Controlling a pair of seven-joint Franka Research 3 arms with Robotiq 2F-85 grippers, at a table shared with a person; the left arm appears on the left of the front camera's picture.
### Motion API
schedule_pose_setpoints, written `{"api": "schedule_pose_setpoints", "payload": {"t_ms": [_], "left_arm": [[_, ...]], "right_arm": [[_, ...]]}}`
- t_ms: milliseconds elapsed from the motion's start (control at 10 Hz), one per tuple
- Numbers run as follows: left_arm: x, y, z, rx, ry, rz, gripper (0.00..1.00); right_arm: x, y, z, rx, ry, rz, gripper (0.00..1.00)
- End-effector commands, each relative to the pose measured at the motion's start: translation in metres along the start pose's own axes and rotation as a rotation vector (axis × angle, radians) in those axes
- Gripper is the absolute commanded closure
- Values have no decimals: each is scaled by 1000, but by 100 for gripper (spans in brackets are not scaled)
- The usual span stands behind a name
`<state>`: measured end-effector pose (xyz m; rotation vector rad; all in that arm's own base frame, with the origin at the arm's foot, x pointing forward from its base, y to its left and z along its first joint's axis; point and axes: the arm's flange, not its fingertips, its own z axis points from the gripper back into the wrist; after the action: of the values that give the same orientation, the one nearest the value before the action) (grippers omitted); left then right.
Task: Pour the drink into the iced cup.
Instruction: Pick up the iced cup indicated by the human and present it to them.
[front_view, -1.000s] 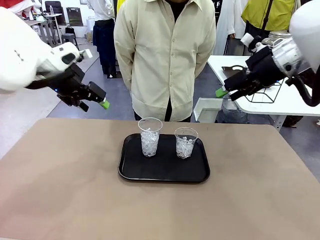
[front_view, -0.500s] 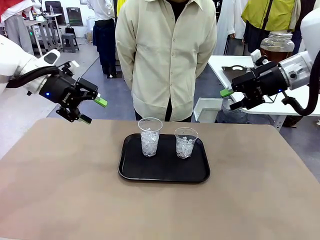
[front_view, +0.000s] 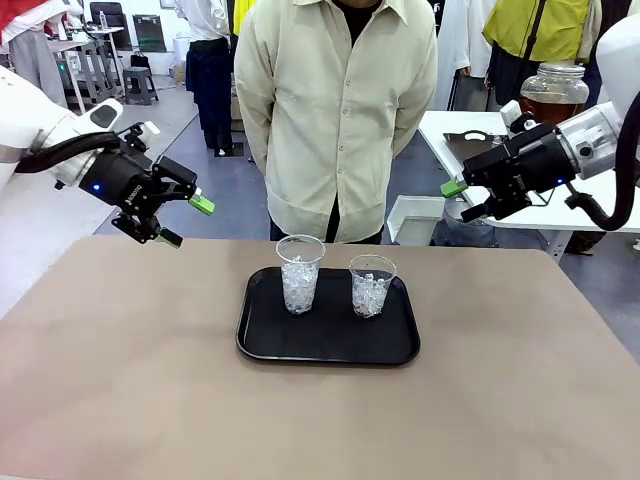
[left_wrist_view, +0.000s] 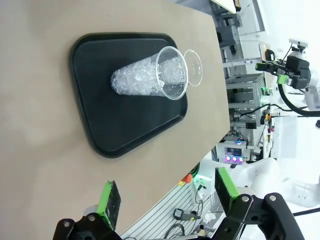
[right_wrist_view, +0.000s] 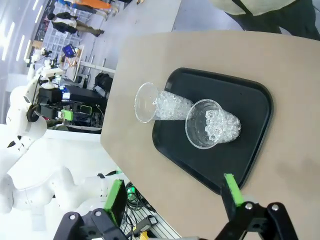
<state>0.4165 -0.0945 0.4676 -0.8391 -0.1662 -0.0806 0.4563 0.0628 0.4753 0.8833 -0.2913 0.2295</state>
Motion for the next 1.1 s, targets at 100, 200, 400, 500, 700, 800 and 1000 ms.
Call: {"api": "schedule_pose_setpoints", "payload": {"t_ms": [100,200,400,500,700,800,1000], "left_arm": [[5,19,9,-133,-10,49,0],[7,37,14,-224,-28,77,0],[14,67,9,-373,10,37,0],[18,76,5,-417,14,17,0],[26,88,-6,-486,37,41,0],[32,92,-14,-497,57,71,0],[45,99,-29,-505,60,86,0]], "right_arm": [[7,-16,5,80,-28,-77,0],[10,-34,10,148,-43,-135,0],[10,-62,14,278,-38,-165,0],[10,-74,13,338,-27,-218,0],[12,-99,12,458,-1,-361,0],[15,-110,9,511,31,-409,0],[22,-129,0,565,63,-480,0]]}}
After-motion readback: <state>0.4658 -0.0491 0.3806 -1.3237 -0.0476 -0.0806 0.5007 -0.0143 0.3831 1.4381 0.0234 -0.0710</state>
